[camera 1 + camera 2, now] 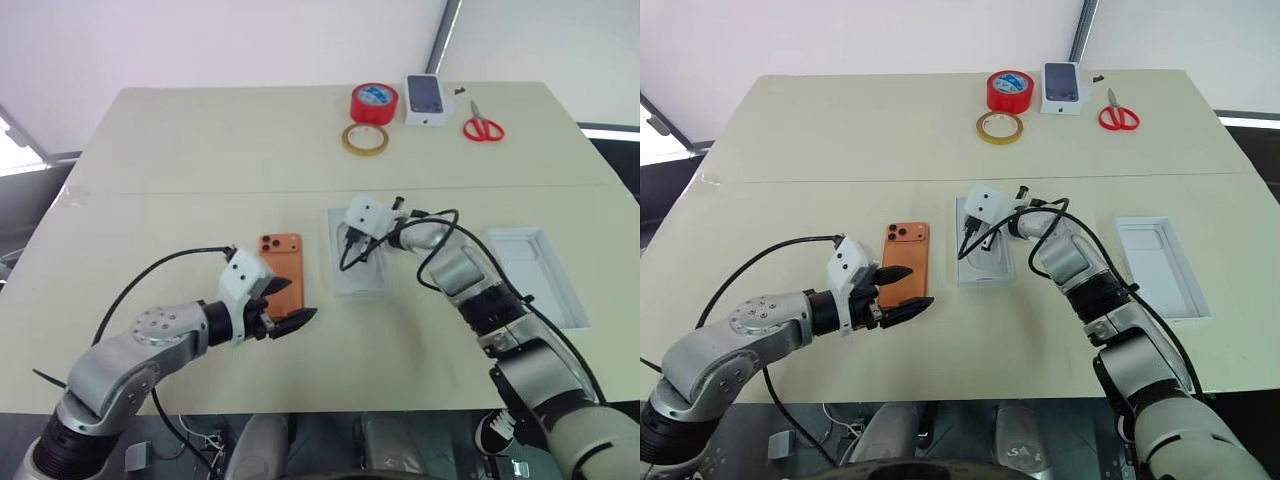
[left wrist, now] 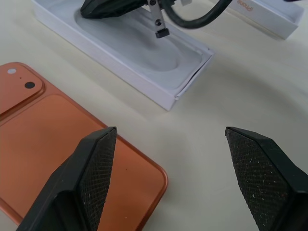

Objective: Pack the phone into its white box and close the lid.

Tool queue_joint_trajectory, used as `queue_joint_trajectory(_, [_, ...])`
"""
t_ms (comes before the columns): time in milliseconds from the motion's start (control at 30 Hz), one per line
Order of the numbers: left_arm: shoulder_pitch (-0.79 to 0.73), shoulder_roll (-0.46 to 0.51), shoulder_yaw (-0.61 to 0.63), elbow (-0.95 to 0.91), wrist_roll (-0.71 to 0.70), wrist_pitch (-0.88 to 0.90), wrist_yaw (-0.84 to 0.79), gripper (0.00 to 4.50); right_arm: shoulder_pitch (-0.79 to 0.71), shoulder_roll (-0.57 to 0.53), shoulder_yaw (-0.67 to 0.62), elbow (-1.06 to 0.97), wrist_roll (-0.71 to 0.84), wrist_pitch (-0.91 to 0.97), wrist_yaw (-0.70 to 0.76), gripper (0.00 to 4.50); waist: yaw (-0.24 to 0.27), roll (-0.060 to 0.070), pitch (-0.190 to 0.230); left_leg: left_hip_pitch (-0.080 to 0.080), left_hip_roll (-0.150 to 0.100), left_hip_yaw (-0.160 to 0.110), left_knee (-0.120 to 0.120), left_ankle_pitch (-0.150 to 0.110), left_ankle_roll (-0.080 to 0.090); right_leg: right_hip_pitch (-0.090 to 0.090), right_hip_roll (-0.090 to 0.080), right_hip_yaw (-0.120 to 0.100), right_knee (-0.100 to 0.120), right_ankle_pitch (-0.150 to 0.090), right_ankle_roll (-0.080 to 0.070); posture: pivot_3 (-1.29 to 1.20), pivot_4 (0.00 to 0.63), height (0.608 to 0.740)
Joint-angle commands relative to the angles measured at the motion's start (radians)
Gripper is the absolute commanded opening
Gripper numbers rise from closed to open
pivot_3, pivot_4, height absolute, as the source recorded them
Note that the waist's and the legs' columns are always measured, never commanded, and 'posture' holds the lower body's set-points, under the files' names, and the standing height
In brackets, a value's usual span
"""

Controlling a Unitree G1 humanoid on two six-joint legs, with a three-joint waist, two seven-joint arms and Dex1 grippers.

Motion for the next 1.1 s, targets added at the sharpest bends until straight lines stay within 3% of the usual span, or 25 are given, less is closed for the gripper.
queue_joint_trajectory(33, [0.005,-0.01,0.029,-0.043,-0.011,0.012,0.008,3.8,-0.019,0.013,-0.023,0.006,-0.018,-0.03,-0.013,0.03,-0.001,0.0,0.0,0.0,0.0,0.0,0.0,0.0,0.0,0.0,0.0,0.0,0.0,0.0,0.0,0.0,0.15,0.74])
queue_joint_trajectory(267, [0.035,-0.019,0.06,-0.045,-0.005,0.019,0.021,3.8,0.059,-0.051,-0.063,-0.202,0.042,-0.081,0.107,0.03,0.001,0.0,0.0,0.0,0.0,0.0,0.0,0.0,0.0,-0.001,0.0,0.0,0.001,0.0,0.0,0.0,0.15,0.74])
queue_joint_trajectory(467, [0.045,-0.095,0.16,-0.02,-0.061,0.091,0.129,3.8,0.122,-0.08,-0.106,-0.391,0.125,0.027,0.214,0.03,0.002,0.0,0.0,0.0,0.0,0.0,0.0,0.0,0.0,-0.001,0.0,0.0,0.002,0.0,0.0,0.0,0.15,0.74])
queue_joint_trajectory(567, [0.039,-0.189,0.284,0.019,-0.168,0.208,0.287,4.45,0.143,-0.081,-0.078,-0.505,0.143,0.096,0.265,0.0,0.0,0.0,0.0,0.0,0.0,0.0,0.0,0.0,0.0,-0.001,-0.001,0.0,0.002,0.0,0.0,0.0,0.15,0.74])
queue_joint_trajectory(900, [-0.081,-0.318,0.488,0.159,-0.467,0.495,0.634,4.45,0.101,-0.049,0.077,-0.562,0.047,0.16,0.299,0.0,0.005,0.0,0.0,0.0,0.0,-0.001,0.002,0.0,0.0,-0.001,-0.001,0.0,0.004,0.0,0.0,0.0,0.15,0.74])
queue_joint_trajectory(1100, [-0.171,-0.275,0.493,0.304,-0.675,0.579,0.799,4.45,0.025,-0.033,0.223,-0.496,-0.1,0.116,0.331,0.0,0.0,-0.001,0.0,0.0,0.0,-0.001,0.003,0.0,0.0,-0.001,-0.001,0.0,0.004,0.0,0.0,0.0,0.15,0.74])
